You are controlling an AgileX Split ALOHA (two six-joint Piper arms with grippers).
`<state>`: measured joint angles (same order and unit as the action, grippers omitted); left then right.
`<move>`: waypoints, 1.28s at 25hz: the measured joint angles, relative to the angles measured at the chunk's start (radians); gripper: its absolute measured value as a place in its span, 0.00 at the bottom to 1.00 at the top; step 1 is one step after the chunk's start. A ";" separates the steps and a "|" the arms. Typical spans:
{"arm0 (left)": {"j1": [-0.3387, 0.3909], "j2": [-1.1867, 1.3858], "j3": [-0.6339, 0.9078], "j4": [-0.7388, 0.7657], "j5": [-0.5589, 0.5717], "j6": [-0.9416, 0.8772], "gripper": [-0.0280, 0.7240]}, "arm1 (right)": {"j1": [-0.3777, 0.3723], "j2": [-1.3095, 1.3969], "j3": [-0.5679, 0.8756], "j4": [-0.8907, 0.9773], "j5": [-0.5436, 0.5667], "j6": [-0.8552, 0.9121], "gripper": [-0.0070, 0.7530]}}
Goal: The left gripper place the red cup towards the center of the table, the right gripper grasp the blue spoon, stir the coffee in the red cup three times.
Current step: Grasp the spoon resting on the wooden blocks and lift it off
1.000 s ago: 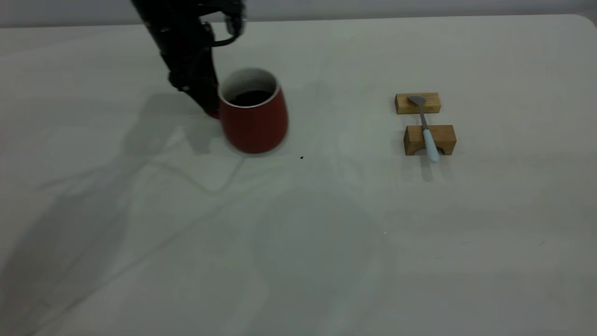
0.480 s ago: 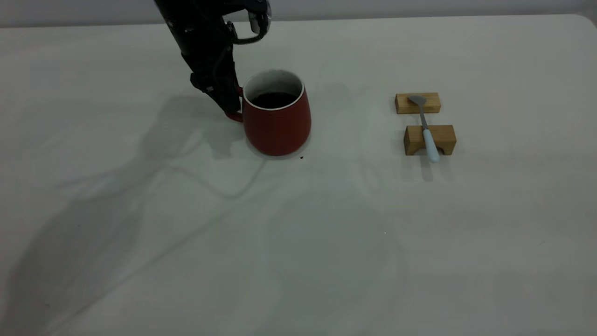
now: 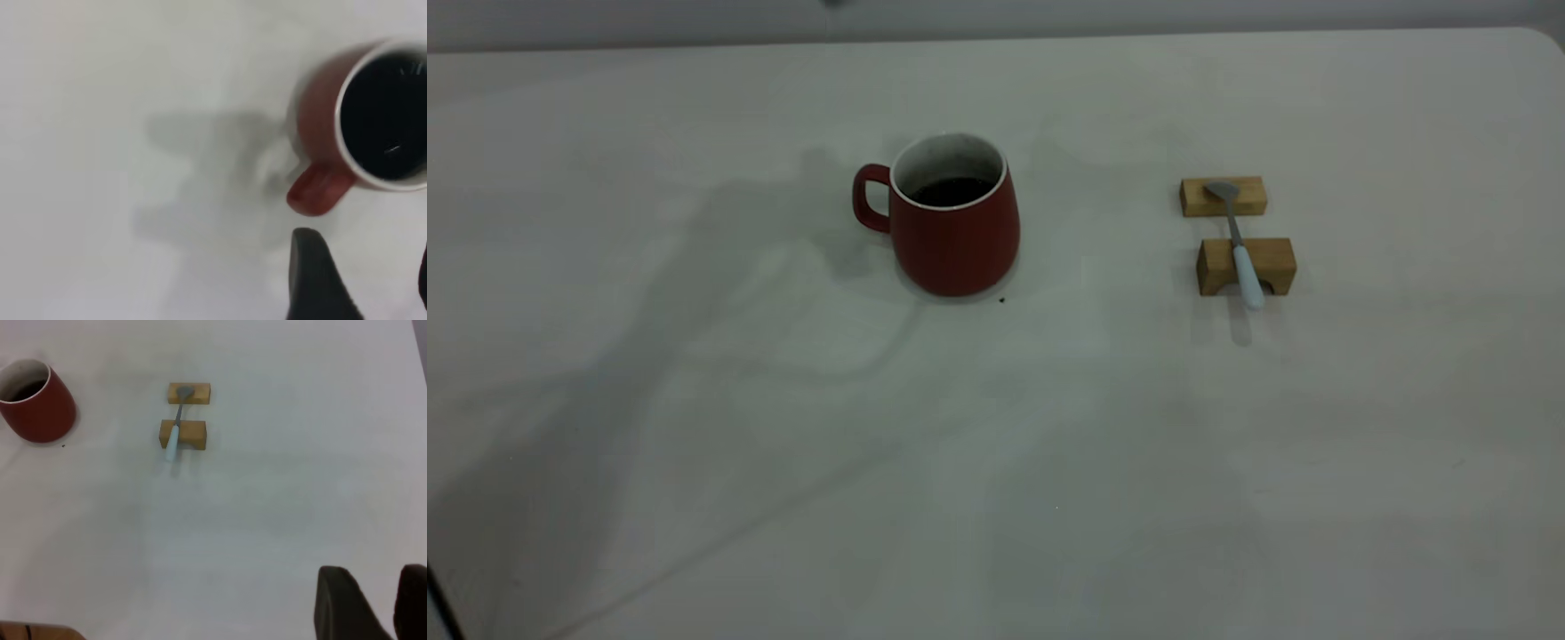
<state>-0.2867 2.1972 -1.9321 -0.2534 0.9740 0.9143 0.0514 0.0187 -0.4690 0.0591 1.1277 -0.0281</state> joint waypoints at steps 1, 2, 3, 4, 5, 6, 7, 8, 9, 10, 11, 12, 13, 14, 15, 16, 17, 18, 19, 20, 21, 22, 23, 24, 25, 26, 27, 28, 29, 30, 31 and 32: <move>0.000 -0.055 0.000 0.001 0.016 -0.068 0.63 | 0.000 0.000 0.000 0.000 0.000 0.000 0.32; 0.000 -0.112 0.000 0.006 0.038 -0.149 0.63 | 0.000 0.000 0.000 0.000 0.000 0.000 0.32; 0.000 -0.159 0.000 0.016 0.060 -0.218 0.63 | 0.000 0.000 0.000 0.000 0.000 0.000 0.32; 0.000 -0.214 0.000 0.031 0.091 -0.299 0.63 | 0.000 0.000 0.000 0.000 0.000 0.000 0.32; 0.000 -0.267 0.000 0.050 0.126 -0.376 0.63 | 0.000 0.000 0.000 0.000 0.000 0.000 0.32; 0.000 -0.317 0.000 0.069 0.166 -0.447 0.63 | 0.000 0.000 0.000 0.000 0.000 0.000 0.32; 0.000 -0.356 0.000 0.095 0.194 -0.512 0.63 | 0.000 0.000 0.000 0.000 0.000 0.000 0.32; 0.000 -0.398 -0.001 0.122 0.194 -0.562 0.63 | 0.000 0.000 0.000 0.000 0.001 0.000 0.32; 0.000 -0.437 -0.001 0.149 0.194 -0.618 0.63 | 0.000 0.000 0.000 0.000 0.001 0.000 0.32; 0.000 -0.467 0.000 0.170 0.194 -0.672 0.63 | 0.000 0.000 0.000 0.000 0.001 0.000 0.32; 0.000 -0.503 0.008 0.191 0.194 -0.716 0.63 | 0.000 0.000 0.000 0.000 0.001 0.000 0.32; 0.000 -0.540 0.022 0.207 0.194 -0.765 0.63 | 0.000 0.000 0.000 0.000 0.001 0.000 0.32; 0.000 -0.577 0.044 0.215 0.194 -0.802 0.63 | 0.000 0.000 0.000 0.000 0.001 0.000 0.32; 0.000 -0.610 0.073 0.223 0.194 -0.828 0.63 | 0.000 0.000 0.000 0.000 0.001 0.000 0.32; 0.000 -0.650 0.110 0.229 0.194 -0.842 0.63 | 0.000 0.000 0.000 0.000 0.001 0.000 0.32; 0.000 -0.691 0.147 0.233 0.194 -0.850 0.63 | 0.000 0.000 0.000 0.000 0.001 0.000 0.32; 0.000 -0.735 0.202 0.233 0.194 -0.857 0.63 | 0.000 0.000 0.000 0.000 0.001 0.000 0.32; 0.000 -0.772 0.266 0.233 0.194 -0.865 0.63 | 0.000 0.000 0.000 0.000 0.001 0.000 0.32; 0.000 -0.817 0.325 0.233 0.194 -0.871 0.63 | 0.000 0.000 0.000 0.000 0.001 0.000 0.32; 0.000 -0.862 0.401 0.233 0.194 -0.884 0.63 | 0.000 0.000 0.000 0.000 0.001 0.000 0.32; 0.000 -0.899 0.480 0.233 0.194 -0.898 0.63 | 0.000 0.000 0.000 0.000 0.001 0.000 0.32; 0.000 -0.943 0.562 0.234 0.194 -0.906 0.63 | 0.000 0.000 0.000 0.000 0.001 0.000 0.32; 0.000 -0.987 0.632 0.235 0.194 -0.914 0.63 | 0.000 0.000 0.000 0.000 0.001 0.000 0.32; 0.000 -1.032 0.716 0.236 0.194 -0.914 0.63 | 0.000 0.000 0.000 0.000 0.001 0.000 0.32; -0.001 -1.069 0.784 0.237 0.194 -0.914 0.63 | 0.000 0.000 0.000 0.000 0.001 0.000 0.32; -0.001 -1.115 0.862 0.238 0.194 -0.914 0.63 | 0.000 0.000 0.000 0.000 0.001 0.000 0.32; -0.002 -1.162 0.925 0.239 0.194 -0.914 0.63 | 0.000 0.000 0.000 0.000 0.001 0.000 0.32; -0.002 -1.201 1.008 0.239 0.194 -0.914 0.63 | 0.000 0.000 0.000 0.000 0.001 0.000 0.32; -0.002 -1.242 1.063 0.240 0.189 -0.914 0.63 | 0.000 0.000 0.000 0.000 0.001 0.000 0.32; -0.002 -1.301 1.124 0.240 0.186 -0.914 0.63 | 0.000 0.000 0.000 0.000 0.001 0.000 0.32; -0.002 -1.353 1.178 0.240 0.173 -0.914 0.63 | 0.000 0.000 0.000 0.000 0.001 0.000 0.32; -0.002 -1.396 1.225 0.240 0.155 -0.914 0.63 | 0.000 0.000 0.000 0.000 0.001 0.000 0.32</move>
<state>-0.2889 0.8010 -0.7073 -0.0132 1.1290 0.0000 0.0514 0.0187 -0.4690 0.0591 1.1286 -0.0281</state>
